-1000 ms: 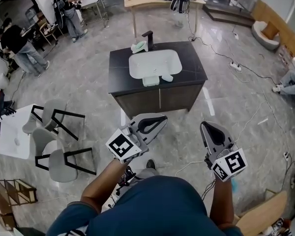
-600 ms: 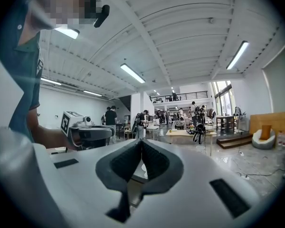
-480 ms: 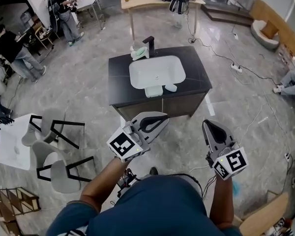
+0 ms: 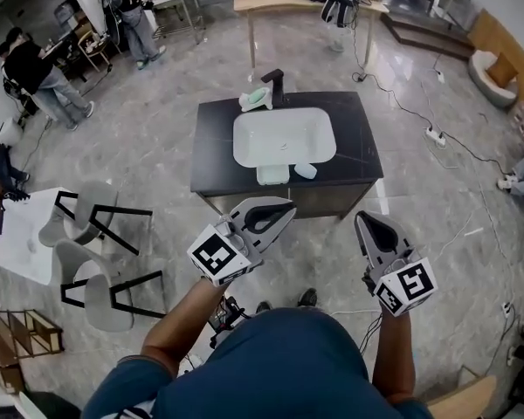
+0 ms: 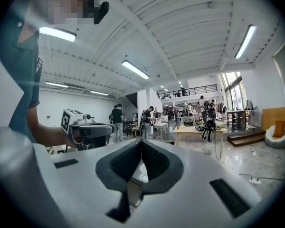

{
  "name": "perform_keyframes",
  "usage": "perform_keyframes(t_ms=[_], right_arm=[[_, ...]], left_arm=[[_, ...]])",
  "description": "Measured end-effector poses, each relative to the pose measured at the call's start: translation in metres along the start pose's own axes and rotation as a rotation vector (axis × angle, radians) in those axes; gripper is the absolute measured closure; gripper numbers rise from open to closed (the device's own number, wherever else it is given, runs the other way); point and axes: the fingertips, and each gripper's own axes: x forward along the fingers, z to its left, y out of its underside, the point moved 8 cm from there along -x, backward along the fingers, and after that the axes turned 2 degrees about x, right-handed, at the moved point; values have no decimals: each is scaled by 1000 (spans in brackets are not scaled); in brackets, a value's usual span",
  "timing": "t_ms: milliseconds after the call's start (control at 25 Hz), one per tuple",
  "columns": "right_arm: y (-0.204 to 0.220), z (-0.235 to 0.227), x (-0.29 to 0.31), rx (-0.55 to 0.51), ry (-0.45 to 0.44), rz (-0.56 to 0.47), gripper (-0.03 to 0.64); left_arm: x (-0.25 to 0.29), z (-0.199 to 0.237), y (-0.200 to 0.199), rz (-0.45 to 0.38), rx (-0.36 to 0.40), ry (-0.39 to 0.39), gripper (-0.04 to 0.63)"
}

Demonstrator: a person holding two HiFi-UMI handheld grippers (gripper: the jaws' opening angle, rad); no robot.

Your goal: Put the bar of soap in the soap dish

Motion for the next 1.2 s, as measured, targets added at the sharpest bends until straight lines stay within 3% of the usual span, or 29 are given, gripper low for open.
perform_keyframes(t_ms=[320, 640, 1200], right_arm=[[3, -69, 28, -3, -90, 12, 603], [13, -92, 78, 31, -140, 32, 602], [16, -104, 191, 31, -74, 46, 603]], left_arm=[[53, 19, 6, 2, 5, -91, 594], [60, 58, 11, 24, -4, -129, 594], [54, 183, 28, 3, -16, -62, 594]])
